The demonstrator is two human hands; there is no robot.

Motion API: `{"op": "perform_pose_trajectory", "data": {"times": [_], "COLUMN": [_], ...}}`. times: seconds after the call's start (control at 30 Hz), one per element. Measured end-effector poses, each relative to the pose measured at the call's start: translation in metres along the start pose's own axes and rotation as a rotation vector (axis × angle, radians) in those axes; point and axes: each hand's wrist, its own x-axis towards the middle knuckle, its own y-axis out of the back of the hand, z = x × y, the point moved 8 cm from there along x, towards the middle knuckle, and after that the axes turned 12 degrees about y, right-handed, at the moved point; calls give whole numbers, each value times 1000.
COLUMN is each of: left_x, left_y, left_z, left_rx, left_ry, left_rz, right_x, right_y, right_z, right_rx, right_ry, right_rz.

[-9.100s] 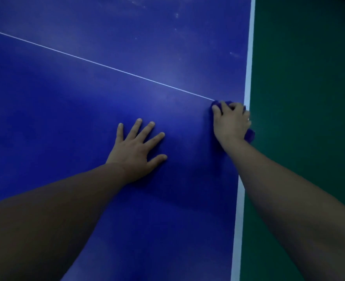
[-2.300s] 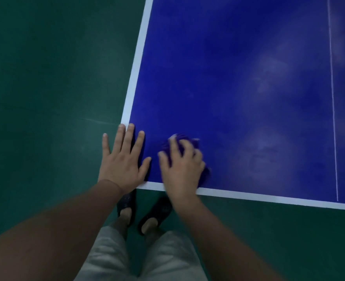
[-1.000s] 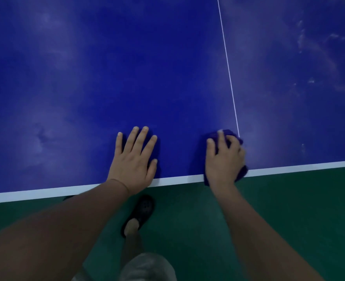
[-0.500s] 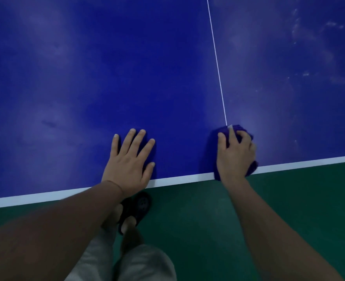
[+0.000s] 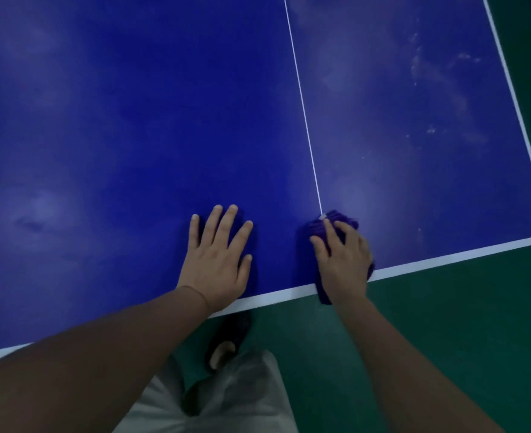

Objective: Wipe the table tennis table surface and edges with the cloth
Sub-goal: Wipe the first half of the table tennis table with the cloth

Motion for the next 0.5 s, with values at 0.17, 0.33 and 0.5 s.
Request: {"op": "perform_pose_trajectory", "data": {"times": [0.17, 0.33, 0.5], "left_x": [24, 41, 43], "left_y": [-6, -22, -42], "left_z": [36, 81, 114], "left_rx": [-17, -27, 17], "left_ry": [24, 118, 246], "left_rz": [13, 33, 43], "right_x": [50, 34, 59], "right_y": [9, 8, 16], "right_z": [54, 5, 69], "right_rx": [98, 51, -3], "right_ry": [-311, 161, 194], "right_rz": [65, 35, -24]}}
